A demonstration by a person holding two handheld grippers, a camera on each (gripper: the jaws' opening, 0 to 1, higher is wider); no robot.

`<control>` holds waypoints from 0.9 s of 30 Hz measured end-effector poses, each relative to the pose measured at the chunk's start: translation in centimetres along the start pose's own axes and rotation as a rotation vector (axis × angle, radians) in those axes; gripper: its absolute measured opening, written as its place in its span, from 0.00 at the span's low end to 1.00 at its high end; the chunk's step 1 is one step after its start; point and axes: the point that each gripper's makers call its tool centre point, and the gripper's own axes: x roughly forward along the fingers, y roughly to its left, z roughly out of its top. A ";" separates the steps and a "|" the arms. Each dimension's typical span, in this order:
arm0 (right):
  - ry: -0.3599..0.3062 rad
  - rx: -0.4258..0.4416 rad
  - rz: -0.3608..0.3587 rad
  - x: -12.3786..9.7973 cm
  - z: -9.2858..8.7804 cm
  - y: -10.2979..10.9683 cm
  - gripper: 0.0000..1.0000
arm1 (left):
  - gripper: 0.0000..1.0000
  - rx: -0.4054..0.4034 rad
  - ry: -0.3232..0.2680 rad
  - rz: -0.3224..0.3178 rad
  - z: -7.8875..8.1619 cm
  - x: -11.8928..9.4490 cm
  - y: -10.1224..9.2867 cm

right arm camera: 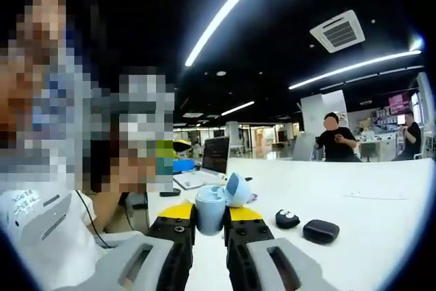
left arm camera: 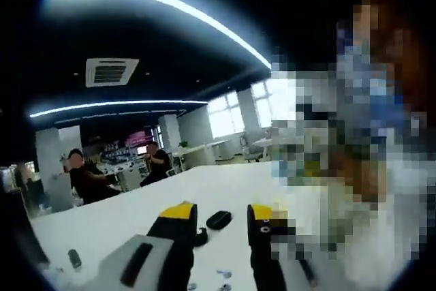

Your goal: Pick up the earbuds from the table and place the earbuds into the earbud case

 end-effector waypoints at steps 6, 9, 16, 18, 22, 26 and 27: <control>-0.002 0.005 0.009 0.3 0.0 0.4 0.15 | 0.31 -0.013 0.030 0.023 -3.2 0.0 0.3; 0.010 -0.002 0.012 0.5 -0.3 0.5 0.15 | 0.32 -0.009 0.049 0.013 -3.3 0.3 0.4; 0.015 0.006 0.022 1.0 -0.5 0.7 0.15 | 0.30 -0.021 0.026 0.052 -3.2 0.5 1.3; 0.019 0.006 0.019 1.0 -0.6 0.6 0.15 | 0.30 -0.025 0.020 0.062 -3.2 0.5 1.6; 0.022 0.012 0.010 0.9 -0.8 0.4 0.15 | 0.30 0.035 0.094 0.078 -4.1 0.7 2.2; 0.042 -0.006 -0.005 0.8 -1.1 0.1 0.15 | 0.28 0.113 0.301 0.062 -6.3 1.2 3.2; 0.044 -0.008 -0.007 0.8 -1.1 0.1 0.15 | 0.28 0.133 0.360 0.055 -6.9 1.4 3.2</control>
